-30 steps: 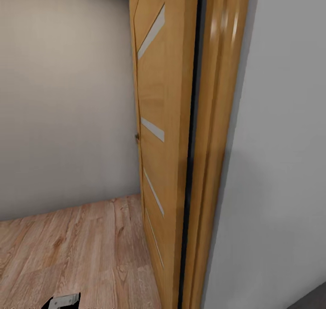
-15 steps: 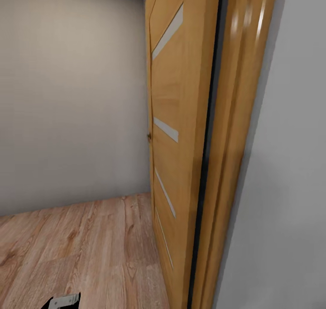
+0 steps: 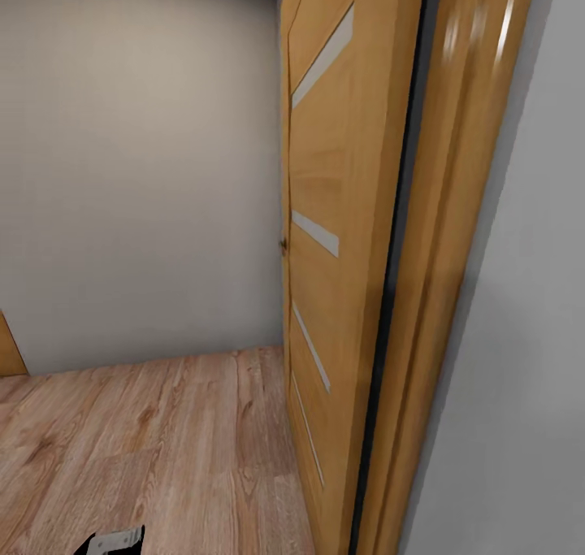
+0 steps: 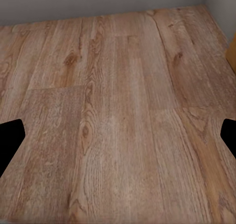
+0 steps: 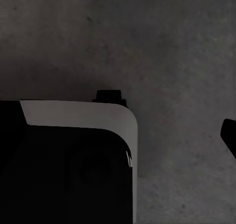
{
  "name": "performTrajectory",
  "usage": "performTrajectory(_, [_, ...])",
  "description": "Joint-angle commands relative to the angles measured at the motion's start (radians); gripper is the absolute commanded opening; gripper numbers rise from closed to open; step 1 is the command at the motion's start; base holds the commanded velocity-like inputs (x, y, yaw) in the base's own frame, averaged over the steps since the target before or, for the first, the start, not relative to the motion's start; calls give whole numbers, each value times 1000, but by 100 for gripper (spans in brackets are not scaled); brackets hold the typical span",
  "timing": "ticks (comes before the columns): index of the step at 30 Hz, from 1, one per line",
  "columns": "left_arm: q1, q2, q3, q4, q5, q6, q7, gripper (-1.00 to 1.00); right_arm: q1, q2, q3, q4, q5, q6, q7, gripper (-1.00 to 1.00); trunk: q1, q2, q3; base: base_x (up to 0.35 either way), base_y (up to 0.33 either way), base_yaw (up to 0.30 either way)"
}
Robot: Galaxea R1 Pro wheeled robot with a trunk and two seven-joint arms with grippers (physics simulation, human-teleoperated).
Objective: Move the two storage containers from the living room to the garage. In the garage, place one container on the floor and stack the other container on top of it (either order is fine).
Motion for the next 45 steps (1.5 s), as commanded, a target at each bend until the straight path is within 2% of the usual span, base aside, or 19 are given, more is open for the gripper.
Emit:
performTrajectory(1, [-1, 0, 3, 1, 2, -3, -3, 100, 0, 0, -1, 0, 0, 0, 3, 100, 0, -1, -1, 0, 0, 17])
performTrajectory(27, [-1, 0, 3, 1, 2, -3, -3, 100, 0, 0, -1, 0, -1, 0, 3, 100, 0, -1, -1, -66, 0, 3])
performTrajectory(45, [-1, 0, 3, 1, 2, -3, -3, 100, 0, 0, -1, 0, 0, 0, 3, 100, 0, -1, -1, -1, 74, 0])
